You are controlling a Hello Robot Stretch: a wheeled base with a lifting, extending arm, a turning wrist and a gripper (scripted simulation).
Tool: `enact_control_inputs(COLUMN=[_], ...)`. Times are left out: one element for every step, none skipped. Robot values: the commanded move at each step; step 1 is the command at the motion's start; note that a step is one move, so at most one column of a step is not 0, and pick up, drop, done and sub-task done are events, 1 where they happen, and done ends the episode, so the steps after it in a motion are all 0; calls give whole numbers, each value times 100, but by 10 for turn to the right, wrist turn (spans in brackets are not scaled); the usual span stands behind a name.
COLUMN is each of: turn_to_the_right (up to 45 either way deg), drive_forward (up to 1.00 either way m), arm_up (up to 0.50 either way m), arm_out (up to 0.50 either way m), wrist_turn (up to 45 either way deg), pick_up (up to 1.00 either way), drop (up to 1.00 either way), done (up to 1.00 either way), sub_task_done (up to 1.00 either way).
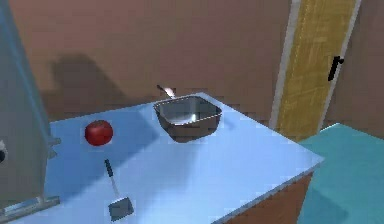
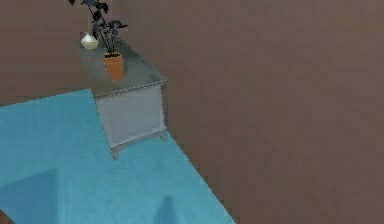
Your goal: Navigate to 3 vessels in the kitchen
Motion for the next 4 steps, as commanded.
enact_control_inputs(turn_to_the_right=[0,450,90,0], drive_forward=[0,0,0,100], arm_up=[0,0,0,0], arm_out=[0,0,0,0], wrist_turn=[0,0,0,0], pick_up=[0,0,0,0], drop=[0,0,0,0], done=[0,0,0,0], sub_task_done=[100,0,0,0])
